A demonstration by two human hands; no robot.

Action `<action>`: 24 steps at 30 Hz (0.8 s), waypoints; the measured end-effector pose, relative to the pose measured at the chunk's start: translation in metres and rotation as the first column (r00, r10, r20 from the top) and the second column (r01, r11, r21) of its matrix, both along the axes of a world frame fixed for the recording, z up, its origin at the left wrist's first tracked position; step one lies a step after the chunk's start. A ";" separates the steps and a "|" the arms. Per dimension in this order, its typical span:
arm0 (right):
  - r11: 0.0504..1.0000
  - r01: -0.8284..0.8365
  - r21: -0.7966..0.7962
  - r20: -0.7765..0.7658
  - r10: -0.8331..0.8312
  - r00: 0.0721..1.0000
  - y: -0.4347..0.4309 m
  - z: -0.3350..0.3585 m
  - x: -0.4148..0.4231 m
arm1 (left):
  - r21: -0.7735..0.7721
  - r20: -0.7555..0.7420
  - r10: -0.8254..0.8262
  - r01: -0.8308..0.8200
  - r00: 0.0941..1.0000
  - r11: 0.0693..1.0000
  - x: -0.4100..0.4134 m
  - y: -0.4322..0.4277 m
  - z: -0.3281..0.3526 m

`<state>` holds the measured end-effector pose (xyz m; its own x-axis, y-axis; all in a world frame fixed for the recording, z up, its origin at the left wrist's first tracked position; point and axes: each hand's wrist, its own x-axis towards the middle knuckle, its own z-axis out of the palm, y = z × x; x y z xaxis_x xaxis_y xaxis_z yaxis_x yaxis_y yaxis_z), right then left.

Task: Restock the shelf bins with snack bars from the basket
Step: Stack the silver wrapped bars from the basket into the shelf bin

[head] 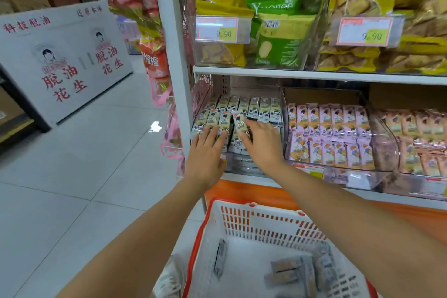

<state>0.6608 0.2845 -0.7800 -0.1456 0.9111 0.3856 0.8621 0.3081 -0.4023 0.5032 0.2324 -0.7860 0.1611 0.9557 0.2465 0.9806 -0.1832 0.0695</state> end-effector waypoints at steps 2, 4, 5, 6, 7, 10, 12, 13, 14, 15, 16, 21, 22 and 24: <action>0.992 -0.121 -0.039 0.024 0.122 0.992 -0.003 -0.003 0.006 | 0.023 0.002 -0.007 0.007 1.000 1.000 0.000 0.000 -0.003; 0.966 -0.236 -0.102 0.031 0.240 0.970 -0.007 -0.003 0.011 | 0.045 0.002 -0.002 0.001 1.000 0.999 -0.001 0.000 -0.005; 0.956 -0.266 -0.124 0.040 0.272 0.961 -0.009 -0.002 0.013 | 0.052 0.007 0.003 -0.003 1.000 0.999 -0.001 0.001 -0.006; 0.951 -0.278 -0.137 0.040 0.286 0.957 -0.009 -0.001 0.013 | 0.054 0.013 0.008 -0.008 1.000 0.999 -0.001 0.002 -0.006; 0.949 -0.280 -0.142 0.030 0.287 0.957 -0.009 -0.001 0.013 | 0.053 0.020 0.010 -0.011 1.000 0.999 -0.001 0.002 -0.007; 0.957 -0.262 -0.123 -0.004 0.264 0.965 -0.005 -0.001 0.006 | 0.049 0.032 0.007 -0.009 0.999 0.999 -0.002 0.002 -0.009; 0.962 -0.251 -0.110 -0.027 0.250 0.968 -0.002 -0.003 -0.002 | 0.048 0.045 -0.005 0.003 0.999 0.999 -0.003 0.003 -0.009; 0.965 -0.241 -0.103 -0.043 0.238 0.970 -0.002 -0.004 -0.006 | 0.048 0.056 -0.014 0.011 0.998 0.999 -0.004 0.003 -0.009; 0.968 -0.231 -0.096 -0.053 0.226 0.973 -0.001 -0.005 -0.010 | 0.044 0.068 -0.023 0.020 0.997 0.999 -0.006 0.004 -0.009; 0.971 -0.220 -0.096 -0.058 0.216 0.975 -0.001 -0.007 -0.012 | 0.035 0.077 -0.032 0.030 0.997 0.999 -0.007 0.003 -0.010; 0.972 -0.214 -0.095 -0.054 0.210 0.976 -0.002 -0.008 -0.013 | 0.035 0.085 -0.041 0.038 0.996 0.999 -0.008 0.003 -0.010; 0.962 -0.259 0.088 -0.085 0.267 0.960 -0.024 -0.015 0.015 | 0.226 0.134 -0.094 0.062 0.986 0.972 -0.004 -0.011 -0.014; 0.955 -0.266 0.128 -0.091 0.279 0.956 -0.033 -0.018 0.026 | 0.286 0.142 -0.104 0.060 0.984 0.956 0.001 -0.016 -0.018; 0.949 -0.264 0.172 -0.077 0.281 0.957 -0.055 -0.029 0.053 | 0.334 0.154 -0.141 0.083 0.978 0.939 0.018 -0.026 -0.028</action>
<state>0.7142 0.2293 -0.8088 -0.3332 0.7683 0.5466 0.6944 0.5921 -0.4089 0.5209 0.2069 -0.8141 0.1895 0.7972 0.5732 0.9303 -0.3324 0.1548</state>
